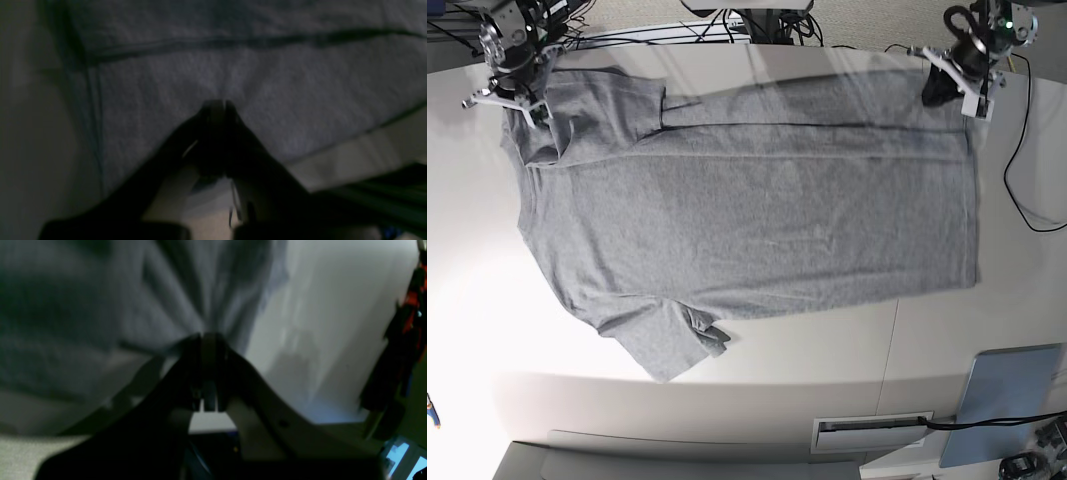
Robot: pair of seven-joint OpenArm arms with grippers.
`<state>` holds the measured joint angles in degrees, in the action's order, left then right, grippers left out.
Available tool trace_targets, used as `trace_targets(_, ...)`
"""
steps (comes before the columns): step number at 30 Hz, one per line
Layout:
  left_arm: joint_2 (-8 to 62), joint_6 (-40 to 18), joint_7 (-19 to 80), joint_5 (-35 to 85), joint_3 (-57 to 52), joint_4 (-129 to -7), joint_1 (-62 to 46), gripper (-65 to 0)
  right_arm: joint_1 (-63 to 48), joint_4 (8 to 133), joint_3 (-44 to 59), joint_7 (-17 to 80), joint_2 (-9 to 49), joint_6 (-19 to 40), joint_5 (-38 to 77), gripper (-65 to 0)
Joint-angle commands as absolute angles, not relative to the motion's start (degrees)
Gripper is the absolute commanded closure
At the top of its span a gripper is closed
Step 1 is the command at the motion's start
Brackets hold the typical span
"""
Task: Fold the T-shirt properly
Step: 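Lay the folded hem down and open both grippers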
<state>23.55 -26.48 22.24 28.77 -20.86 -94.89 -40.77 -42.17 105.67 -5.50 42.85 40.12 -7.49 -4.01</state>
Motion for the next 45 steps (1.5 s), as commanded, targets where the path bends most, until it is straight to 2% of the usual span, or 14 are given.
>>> trace_targets(1, 23.81, -26.52, 30.02, 24.51, -20.86, -94.28, -43.07, 0.0, -43.48, 107.07, -4.01, 42.46, 41.12, -8.01, -4.51, 0.0)
trace_targets(9, 23.83, -27.05, 29.95, 24.47, -21.96, -95.15, -44.23, 0.0, -50.81, 112.36, 1.41, 40.45, 41.10, -8.03, -4.51, 0.0)
trace_targets(14, 23.81, -27.07, 29.54, 24.49, -21.96, -95.46, -42.59, 0.0, -47.05, 115.31, 4.14, 37.85, 41.10, -7.35, 0.84, 0.0)
trace_targets(21, 23.81, -27.07, 29.52, 24.49, -21.93, -95.48, -41.08, 0.0, -37.08, 106.89, 4.12, 37.89, 37.71, 0.84, 9.02, 0.0)
trace_targets(26, 23.81, -27.07, 29.61, 24.43, -21.93, -95.48, -41.12, 0.0, -34.89, 100.40, 4.12, 41.25, 36.03, 5.69, 11.35, 0.0)
trace_targets(37, 23.83, -27.09, 32.58, 24.03, -21.93, -95.48, -41.43, 0.0, -44.91, 100.14, 4.16, 41.06, 36.03, 5.65, 9.74, 0.0)
trace_targets(42, 23.86, -27.16, 32.64, 24.03, -21.96, -95.48, -41.45, 0.0, -48.64, 103.57, 4.95, 40.51, 36.03, 3.86, 8.01, 0.0)
trace_targets(45, 23.83, -30.20, 34.74, 24.08, -21.96, -95.57, -41.43, 0.0, -50.96, 106.78, 6.37, 40.53, 36.03, 3.11, 7.86, 0.0)
